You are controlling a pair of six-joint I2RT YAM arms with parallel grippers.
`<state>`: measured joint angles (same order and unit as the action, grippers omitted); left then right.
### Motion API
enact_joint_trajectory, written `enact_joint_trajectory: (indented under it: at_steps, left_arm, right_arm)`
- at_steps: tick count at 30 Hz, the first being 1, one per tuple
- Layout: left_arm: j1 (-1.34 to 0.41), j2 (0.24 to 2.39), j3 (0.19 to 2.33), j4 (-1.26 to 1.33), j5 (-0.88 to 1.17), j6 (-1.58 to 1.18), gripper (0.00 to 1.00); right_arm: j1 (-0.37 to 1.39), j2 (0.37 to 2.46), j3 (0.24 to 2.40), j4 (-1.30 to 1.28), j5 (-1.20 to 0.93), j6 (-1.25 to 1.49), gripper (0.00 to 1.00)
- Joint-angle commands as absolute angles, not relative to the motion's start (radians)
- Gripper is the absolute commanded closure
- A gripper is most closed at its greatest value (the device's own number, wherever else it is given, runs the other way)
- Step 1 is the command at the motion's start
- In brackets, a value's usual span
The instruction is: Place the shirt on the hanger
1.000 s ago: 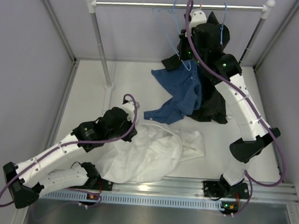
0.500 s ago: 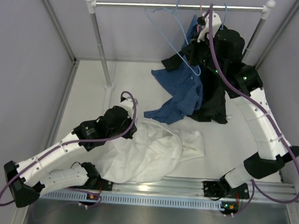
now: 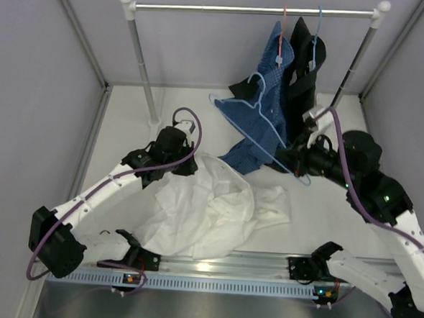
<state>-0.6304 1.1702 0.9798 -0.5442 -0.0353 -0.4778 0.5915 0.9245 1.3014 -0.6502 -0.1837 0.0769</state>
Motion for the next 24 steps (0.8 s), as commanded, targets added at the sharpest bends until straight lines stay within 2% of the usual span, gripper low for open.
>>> enact_joint_trajectory:
  at_steps: [1,6,12,24]
  left_arm:
    - [-0.574,1.213,1.032,-0.469,0.087,-0.427,1.0]
    - [-0.5,1.252,1.063,-0.471,0.149,-0.399,1.0]
    - [-0.485,1.281,1.077,-0.474,0.233,-0.39,1.0]
    - [-0.495,1.227,1.072,-0.48,0.394,-0.442,1.0]
  right_arm:
    - [0.577,0.721,1.22,-0.705,-0.316,0.121,1.0]
    - [0.575,0.531,1.134,-0.834,-0.384,0.129,1.0]
    - [0.577,0.424,1.094,-0.971,-0.449,0.164,1.0]
    - [0.577,0.479,0.925,-0.884,-0.443,0.206,1.0]
